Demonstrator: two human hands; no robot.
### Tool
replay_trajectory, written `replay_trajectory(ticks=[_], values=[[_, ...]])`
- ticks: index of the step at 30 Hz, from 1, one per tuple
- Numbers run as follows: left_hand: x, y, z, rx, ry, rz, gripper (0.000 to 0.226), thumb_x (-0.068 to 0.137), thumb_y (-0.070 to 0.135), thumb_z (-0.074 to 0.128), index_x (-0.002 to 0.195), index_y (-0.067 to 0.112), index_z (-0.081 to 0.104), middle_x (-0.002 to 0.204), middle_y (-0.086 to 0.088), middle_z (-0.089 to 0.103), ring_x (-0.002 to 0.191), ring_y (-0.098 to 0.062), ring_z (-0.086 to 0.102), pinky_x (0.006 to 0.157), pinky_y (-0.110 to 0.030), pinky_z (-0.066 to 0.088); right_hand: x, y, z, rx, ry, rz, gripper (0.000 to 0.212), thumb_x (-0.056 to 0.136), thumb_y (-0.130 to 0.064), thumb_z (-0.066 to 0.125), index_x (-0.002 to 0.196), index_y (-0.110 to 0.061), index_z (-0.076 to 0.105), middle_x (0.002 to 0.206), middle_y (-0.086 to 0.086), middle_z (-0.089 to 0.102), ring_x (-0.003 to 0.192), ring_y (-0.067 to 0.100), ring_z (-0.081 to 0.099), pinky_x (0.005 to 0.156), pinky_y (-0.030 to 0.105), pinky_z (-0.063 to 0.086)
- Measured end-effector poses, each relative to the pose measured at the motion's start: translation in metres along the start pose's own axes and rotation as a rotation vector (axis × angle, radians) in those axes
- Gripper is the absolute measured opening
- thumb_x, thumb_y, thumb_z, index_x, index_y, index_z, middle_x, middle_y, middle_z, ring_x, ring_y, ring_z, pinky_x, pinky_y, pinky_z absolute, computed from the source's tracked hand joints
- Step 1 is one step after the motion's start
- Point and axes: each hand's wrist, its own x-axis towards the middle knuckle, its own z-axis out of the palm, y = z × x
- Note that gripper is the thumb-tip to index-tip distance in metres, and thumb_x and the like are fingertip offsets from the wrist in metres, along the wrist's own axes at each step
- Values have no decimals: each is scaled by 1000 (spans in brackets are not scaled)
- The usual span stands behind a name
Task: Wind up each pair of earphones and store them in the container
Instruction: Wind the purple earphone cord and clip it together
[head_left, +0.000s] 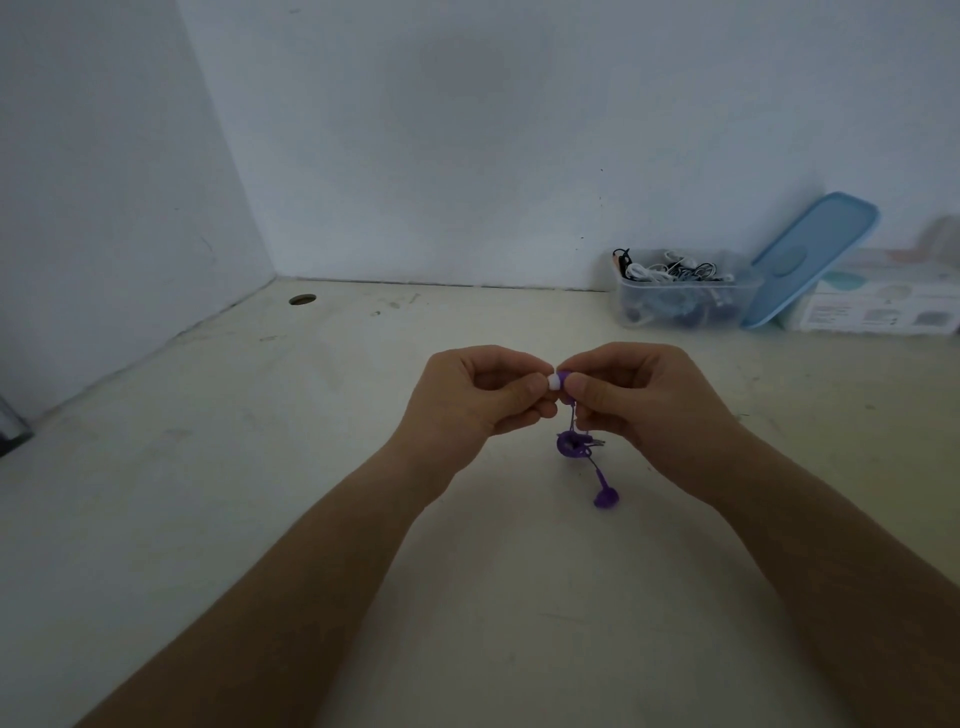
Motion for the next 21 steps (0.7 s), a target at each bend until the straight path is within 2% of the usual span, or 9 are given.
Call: replay_trajectory(ticks=[5, 10, 13, 16, 19, 21], values=[[-1, -2, 1, 43, -11, 10, 9, 87, 5, 70, 96, 5, 73, 78, -8, 76, 72, -17, 73, 71, -24, 59, -1, 0, -1, -38, -28, -11, 12, 87, 0, 68, 90, -9, 75, 73, 10, 73, 62, 17, 64, 65, 27, 57], [-1, 0, 2, 38, -4, 14, 13, 87, 7, 70, 99, 2, 72, 81, -10, 76, 72, -17, 73, 69, -23, 58, -2, -3, -2, 33, -48, 31, 13, 88, -2, 68, 96, -10, 74, 79, 14, 71, 68, 22, 61, 67, 28, 56], [-1, 0, 2, 32, 1, 19, 14, 87, 6, 69, 101, 3, 72, 84, -13, 76, 74, -18, 74, 69, -23, 58, -2, -6, -1, 76, -89, 67, 22, 90, -1, 65, 107, -13, 72, 78, 12, 67, 66, 19, 59, 66, 28, 55], [-1, 0, 2, 23, 10, -2, 13, 91, 5, 66, 102, 3, 71, 83, -11, 77, 74, -20, 74, 67, -23, 58, -3, -8, 1, 91, -108, 96, 23, 91, 1, 61, 107, -11, 73, 84, 17, 63, 64, 16, 57, 64, 27, 54], [-1, -2, 2, 272, 49, 40, 10, 96, 15, 62, 101, 11, 70, 80, -1, 76, 68, -12, 72, 60, -20, 55, -2, -8, 0, 67, -77, 116, 25, 94, 1, 57, 105, -11, 75, 86, 18, 60, 66, 16, 55, 69, 29, 56], [-1, -4, 4, 479, 43, 92, 9, 93, 27, 65, 93, 19, 70, 76, 7, 73, 65, -4, 67, 59, -18, 51, 0, -7, -1, 81, -58, 127, 23, 94, 0, 57, 103, -9, 76, 80, 14, 58, 68, 17, 56, 71, 29, 56]])
